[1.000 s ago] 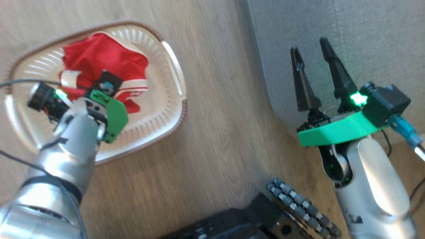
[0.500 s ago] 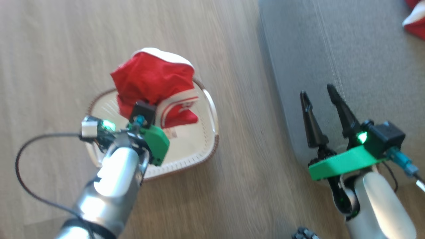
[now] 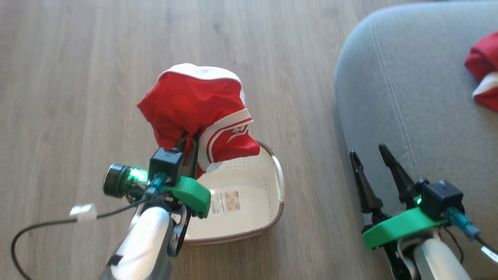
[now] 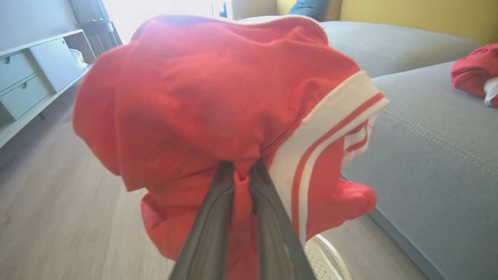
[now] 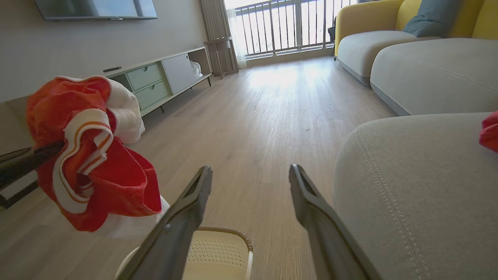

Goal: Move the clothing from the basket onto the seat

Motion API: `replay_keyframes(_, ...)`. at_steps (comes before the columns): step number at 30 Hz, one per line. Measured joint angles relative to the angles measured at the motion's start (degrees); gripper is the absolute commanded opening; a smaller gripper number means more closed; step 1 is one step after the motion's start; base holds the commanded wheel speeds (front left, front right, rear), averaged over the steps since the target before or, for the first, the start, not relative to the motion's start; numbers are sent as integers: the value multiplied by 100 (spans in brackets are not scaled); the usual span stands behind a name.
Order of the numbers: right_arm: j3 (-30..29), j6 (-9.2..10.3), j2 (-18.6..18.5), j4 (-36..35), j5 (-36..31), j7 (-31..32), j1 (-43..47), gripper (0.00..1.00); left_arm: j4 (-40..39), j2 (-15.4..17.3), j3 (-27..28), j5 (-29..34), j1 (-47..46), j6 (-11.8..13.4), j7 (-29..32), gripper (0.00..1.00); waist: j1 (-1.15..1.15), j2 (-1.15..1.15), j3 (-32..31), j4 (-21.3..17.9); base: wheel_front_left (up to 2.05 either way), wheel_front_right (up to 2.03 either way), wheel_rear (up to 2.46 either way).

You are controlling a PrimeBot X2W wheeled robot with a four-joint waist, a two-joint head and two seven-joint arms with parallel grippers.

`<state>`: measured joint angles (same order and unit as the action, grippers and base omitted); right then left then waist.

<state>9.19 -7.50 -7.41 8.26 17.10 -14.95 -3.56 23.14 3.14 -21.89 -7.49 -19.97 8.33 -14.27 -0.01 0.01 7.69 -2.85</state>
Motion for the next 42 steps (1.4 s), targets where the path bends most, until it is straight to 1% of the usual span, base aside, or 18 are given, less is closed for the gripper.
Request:
replay_keyframes(5,-35,0,0,3,-15,0,182,100,-650,-10,164,18,390,-18,-1,0,0,-1,-367,180,0,0,0)
replay_keyframes(7,-60,0,1,3,-23,0,253,100,-868,-12,171,54,525,-66,-1,0,0,0,-488,238,0,0,0)
replay_keyframes(12,-164,0,26,-51,-60,0,494,100,-1326,-21,234,48,911,-47,-1,0,0,0,-695,365,0,0,0)
replay_keyframes(16,-177,0,116,-67,-97,0,596,100,-1485,-21,231,32,1290,148,-1,0,0,0,-774,413,0,0,0)
replay_keyframes(20,-218,0,175,-78,-97,1,676,100,-1483,-19,205,-170,1527,252,-1,0,0,0,-799,477,0,0,0)
replay_keyframes(25,-254,0,176,-78,-97,7,676,100,-1515,-19,180,-177,1551,278,-1,0,0,0,-807,533,0,0,0)
replay_keyframes(35,-246,0,177,-93,-98,7,673,100,-2204,-18,221,-152,1460,286,-1,0,0,0,-805,512,0,0,0)
replay_keyframes(38,-236,0,177,-93,-98,7,672,100,-2447,-19,280,-86,1315,234,-1,0,0,0,-805,474,0,0,0)
replay_keyframes(42,-216,0,178,-104,-97,7,670,100,-2688,-19,283,2,1094,45,-1,0,0,0,-795,431,0,0,0)
